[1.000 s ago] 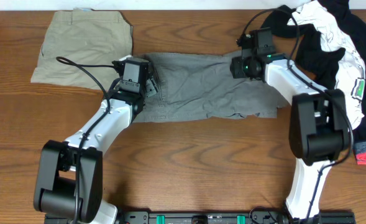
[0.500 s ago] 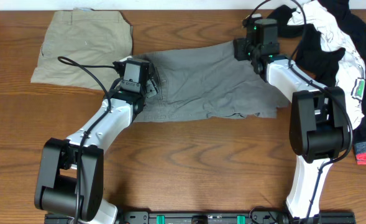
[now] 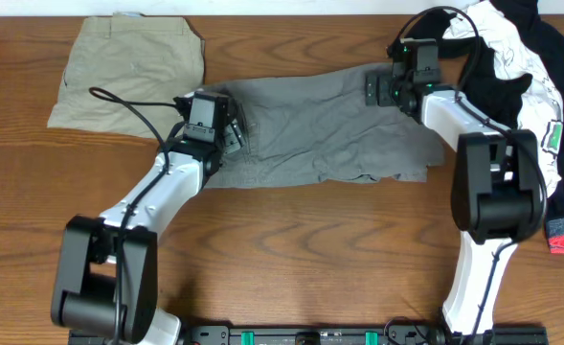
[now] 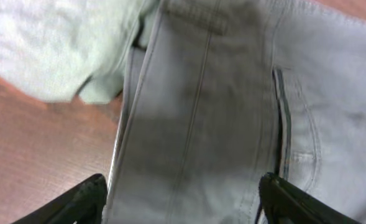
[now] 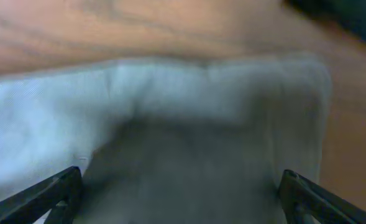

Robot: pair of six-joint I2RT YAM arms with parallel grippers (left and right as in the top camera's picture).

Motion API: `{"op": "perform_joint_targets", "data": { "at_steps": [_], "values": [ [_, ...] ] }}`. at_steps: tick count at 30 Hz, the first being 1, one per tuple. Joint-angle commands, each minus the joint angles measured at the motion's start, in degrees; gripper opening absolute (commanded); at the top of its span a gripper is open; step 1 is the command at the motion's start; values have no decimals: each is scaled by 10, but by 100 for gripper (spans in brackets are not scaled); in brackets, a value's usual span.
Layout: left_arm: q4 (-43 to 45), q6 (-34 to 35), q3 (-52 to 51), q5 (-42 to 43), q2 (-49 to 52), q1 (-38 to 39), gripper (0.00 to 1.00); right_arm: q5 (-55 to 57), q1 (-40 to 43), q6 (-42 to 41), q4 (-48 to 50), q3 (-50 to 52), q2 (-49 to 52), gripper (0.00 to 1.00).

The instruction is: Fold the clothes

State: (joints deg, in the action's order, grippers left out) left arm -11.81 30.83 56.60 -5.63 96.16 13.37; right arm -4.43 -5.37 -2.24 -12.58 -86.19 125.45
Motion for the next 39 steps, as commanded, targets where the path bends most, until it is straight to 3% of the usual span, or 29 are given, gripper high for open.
{"op": "perform_joint_targets", "data": {
  "at_steps": [1,3,5,7,9,18,20,24,27,33,39],
  "values": [
    [-24,-8,-1,44,-58,-23,83,-11,7,5,-47,-24,-85,99],
    [-50,-8,-1,71,-80,-41,84,-10,9,9,-87,-24,-98,98],
    [-74,-11,-1,99,-91,-58,84,-12,11,9,-122,-24,-97,88],
    [-87,-24,-1,130,-90,-75,72,-12,13,9,-146,-20,-90,58],
    [-97,-27,-1,145,-82,-83,53,-12,13,10,-166,-13,-80,1],
    [-105,-27,-1,144,-47,-87,22,-16,32,-24,-170,16,-35,1],
    [-106,-28,-1,139,-43,-88,8,-21,38,-24,-167,16,-27,1],
    [-109,-34,-2,141,-35,-100,6,-20,43,-20,-165,16,-13,1],
    [-108,-50,-2,167,-29,-113,10,-18,47,-14,-164,16,10,1],
    [-101,-111,-2,230,-18,-140,42,-24,51,-13,-160,16,64,1],
    [-72,-182,-2,250,-7,-163,58,-40,50,-13,-162,16,83,1]
  ]
}}
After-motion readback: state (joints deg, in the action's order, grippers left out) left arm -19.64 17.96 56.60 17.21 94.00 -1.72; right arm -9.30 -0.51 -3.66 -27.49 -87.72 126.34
